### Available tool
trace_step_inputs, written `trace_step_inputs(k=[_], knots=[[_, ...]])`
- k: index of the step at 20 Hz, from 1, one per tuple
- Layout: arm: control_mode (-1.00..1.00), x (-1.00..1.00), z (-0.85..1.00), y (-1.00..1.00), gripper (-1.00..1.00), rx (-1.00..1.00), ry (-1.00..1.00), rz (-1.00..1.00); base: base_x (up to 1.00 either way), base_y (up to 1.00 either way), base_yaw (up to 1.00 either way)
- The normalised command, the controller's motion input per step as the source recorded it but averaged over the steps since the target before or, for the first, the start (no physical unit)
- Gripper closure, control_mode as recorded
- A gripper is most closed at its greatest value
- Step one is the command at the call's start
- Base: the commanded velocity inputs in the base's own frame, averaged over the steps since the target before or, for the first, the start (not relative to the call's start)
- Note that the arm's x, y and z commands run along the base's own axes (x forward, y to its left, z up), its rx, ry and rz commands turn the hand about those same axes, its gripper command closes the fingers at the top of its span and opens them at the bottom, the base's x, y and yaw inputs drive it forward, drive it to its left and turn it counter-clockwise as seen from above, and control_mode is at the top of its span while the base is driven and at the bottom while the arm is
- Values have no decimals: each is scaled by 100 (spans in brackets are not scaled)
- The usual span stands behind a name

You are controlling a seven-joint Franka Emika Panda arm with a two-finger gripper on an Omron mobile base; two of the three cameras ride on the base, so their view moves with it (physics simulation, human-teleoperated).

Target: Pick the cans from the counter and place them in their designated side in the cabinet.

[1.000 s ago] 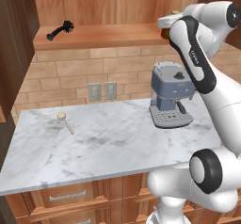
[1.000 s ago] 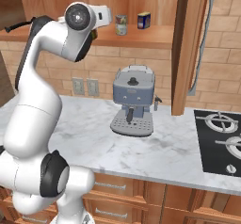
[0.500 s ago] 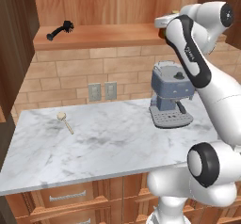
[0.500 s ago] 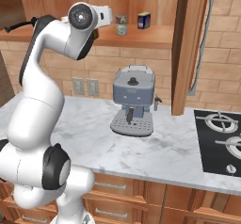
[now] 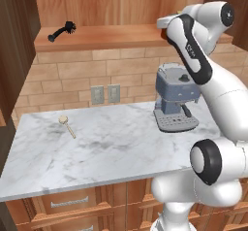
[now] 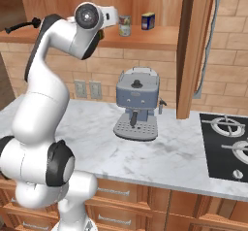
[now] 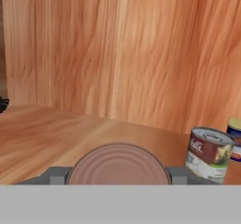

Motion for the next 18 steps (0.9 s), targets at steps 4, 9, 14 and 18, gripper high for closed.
trace_step_inputs(k=[4,9,14,18], knots=[[-100,22,-9,-4,100,0,2,0,0,0,0],[-100,21,-8,-2,100,0,2,0,0,0,0],[-100,23,-3,-1,100,0,1,0,0,0,0],[-100,24,-1,-3,100,0,1,0,0,0,0]])
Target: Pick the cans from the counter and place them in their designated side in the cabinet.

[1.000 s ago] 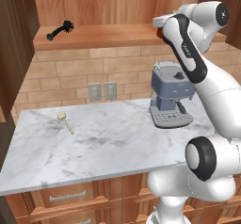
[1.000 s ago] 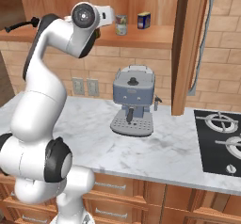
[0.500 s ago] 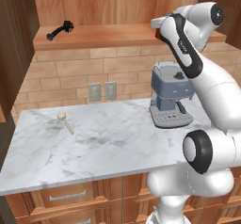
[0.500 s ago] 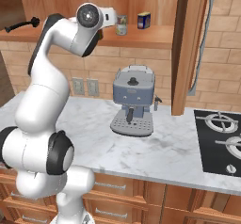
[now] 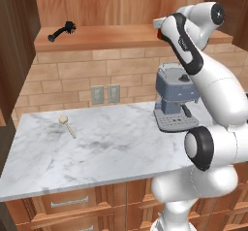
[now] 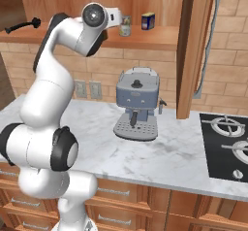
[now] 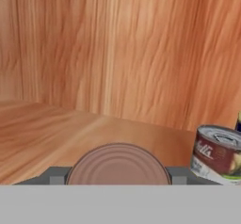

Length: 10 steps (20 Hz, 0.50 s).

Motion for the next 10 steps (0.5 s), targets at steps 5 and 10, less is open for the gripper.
trace_step_inputs(k=[5,10], knots=[[-100,26,-1,-6,100,0,0,0,0,0,0],[-100,29,-7,-4,100,0,2,0,0,0,0]])
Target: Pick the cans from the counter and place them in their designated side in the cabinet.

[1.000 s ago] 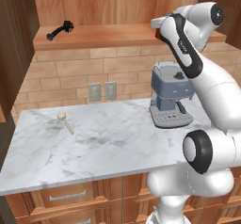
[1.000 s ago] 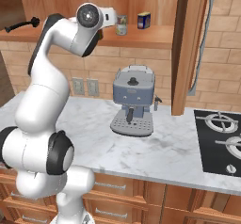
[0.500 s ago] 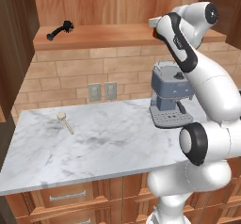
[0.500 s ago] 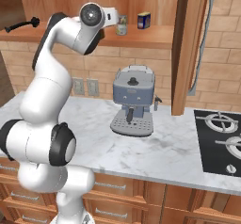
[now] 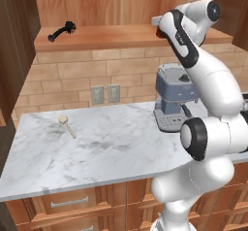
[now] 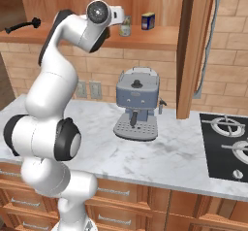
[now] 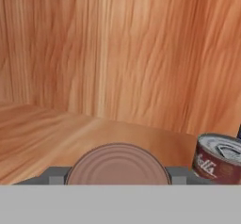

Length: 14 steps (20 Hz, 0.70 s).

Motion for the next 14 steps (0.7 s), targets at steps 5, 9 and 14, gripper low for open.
trace_step_inputs(k=[5,9,14], knots=[[-100,28,-6,-5,100,0,1,0,0,0,0],[-100,25,-10,-4,100,0,2,0,0,0,0],[-100,22,-11,-4,100,0,1,0,0,0,0]])
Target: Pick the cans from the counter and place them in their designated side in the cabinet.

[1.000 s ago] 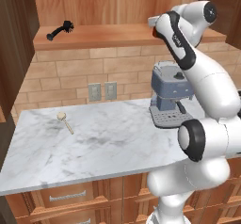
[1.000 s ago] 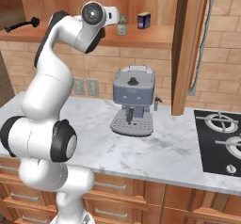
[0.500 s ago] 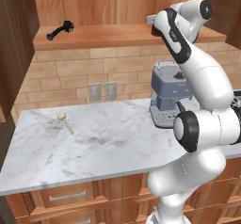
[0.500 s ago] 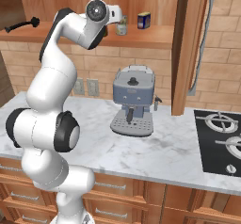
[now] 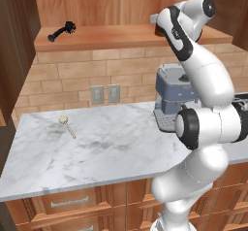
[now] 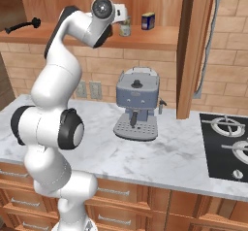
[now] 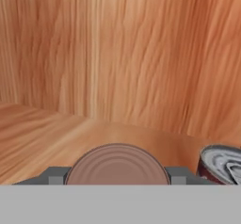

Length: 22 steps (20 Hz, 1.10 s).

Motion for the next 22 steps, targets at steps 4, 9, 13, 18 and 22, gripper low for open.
trace_step_inputs(k=[4,9,13,18,22], knots=[[-100,21,-12,0,100,0,2,0,0,0,0],[-100,23,-15,0,100,0,2,0,0,0,0],[-100,23,-16,0,100,0,2,0,0,0,0],[-100,16,-19,0,100,0,2,0,0,0,0],[-100,14,-24,0,100,0,2,0,0,0,0]])
